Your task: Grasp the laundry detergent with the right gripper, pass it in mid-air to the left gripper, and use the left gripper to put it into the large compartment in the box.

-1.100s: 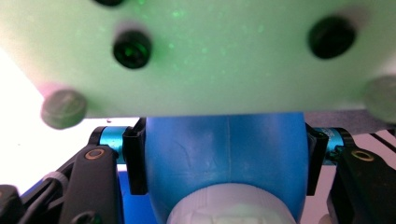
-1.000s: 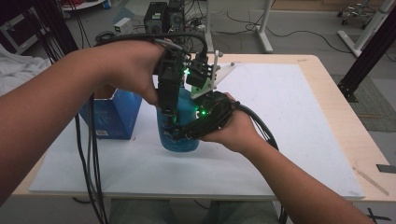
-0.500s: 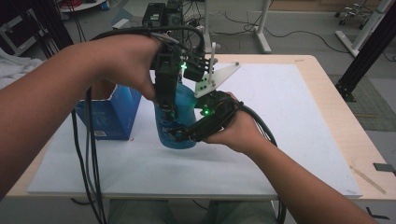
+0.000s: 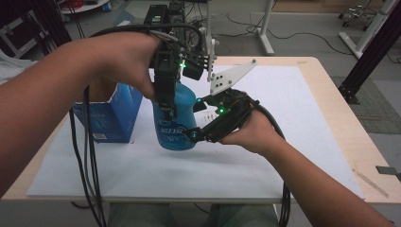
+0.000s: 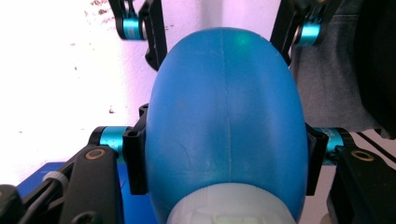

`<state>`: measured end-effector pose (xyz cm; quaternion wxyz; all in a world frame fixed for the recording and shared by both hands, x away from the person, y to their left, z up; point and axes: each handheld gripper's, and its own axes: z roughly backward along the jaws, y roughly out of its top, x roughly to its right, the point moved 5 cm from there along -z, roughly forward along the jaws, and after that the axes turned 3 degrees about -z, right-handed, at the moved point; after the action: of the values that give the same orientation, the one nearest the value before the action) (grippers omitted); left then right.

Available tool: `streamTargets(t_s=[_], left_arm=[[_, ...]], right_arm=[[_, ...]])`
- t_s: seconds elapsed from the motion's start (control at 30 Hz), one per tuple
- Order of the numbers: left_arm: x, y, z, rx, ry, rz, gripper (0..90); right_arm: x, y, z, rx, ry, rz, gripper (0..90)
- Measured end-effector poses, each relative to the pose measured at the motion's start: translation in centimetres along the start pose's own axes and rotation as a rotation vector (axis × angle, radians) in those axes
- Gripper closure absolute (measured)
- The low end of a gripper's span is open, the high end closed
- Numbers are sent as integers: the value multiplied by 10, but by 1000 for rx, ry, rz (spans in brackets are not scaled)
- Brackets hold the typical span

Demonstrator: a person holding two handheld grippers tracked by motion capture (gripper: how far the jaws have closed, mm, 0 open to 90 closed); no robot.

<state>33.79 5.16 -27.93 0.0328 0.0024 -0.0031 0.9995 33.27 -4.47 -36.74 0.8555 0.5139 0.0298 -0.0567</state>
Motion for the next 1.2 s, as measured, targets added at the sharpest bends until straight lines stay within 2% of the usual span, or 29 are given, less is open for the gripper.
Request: streamTargets(t_s=[0.2, 0.27, 0.33, 0.47, 0.83, 0.93, 0.97, 1.07, 1.2], left_arm=[[-2, -3, 0, -5, -2, 14, 383], [-3, -4, 0, -7, -5, 18, 383], [-3, -5, 2, -7, -6, 21, 383], [-4, -7, 4, -2, -6, 32, 383], [-8, -15, 12, -7, -10, 79, 382], [-9, -18, 15, -8, -14, 99, 382], [-9, -19, 16, -9, -16, 104, 382], [-11, -22, 20, -9, -21, 125, 382], [-13, -28, 26, -10, -27, 177, 382]], right_arm=[[0, -1, 6, -11, -1, 10, 218], [1, -2, 9, -15, -7, 12, 170], [1, -2, 12, -11, 1, -1, 168], [2, -3, 17, -27, -13, 8, 132], [3, -1, 37, -92, -28, 19, 115], [5, 0, 45, -112, -42, 25, 89], [6, 1, 47, -122, -51, 22, 34], [7, 3, 53, -157, -64, 29, 33], [8, 6, 60, -194, -67, 32, 6]])
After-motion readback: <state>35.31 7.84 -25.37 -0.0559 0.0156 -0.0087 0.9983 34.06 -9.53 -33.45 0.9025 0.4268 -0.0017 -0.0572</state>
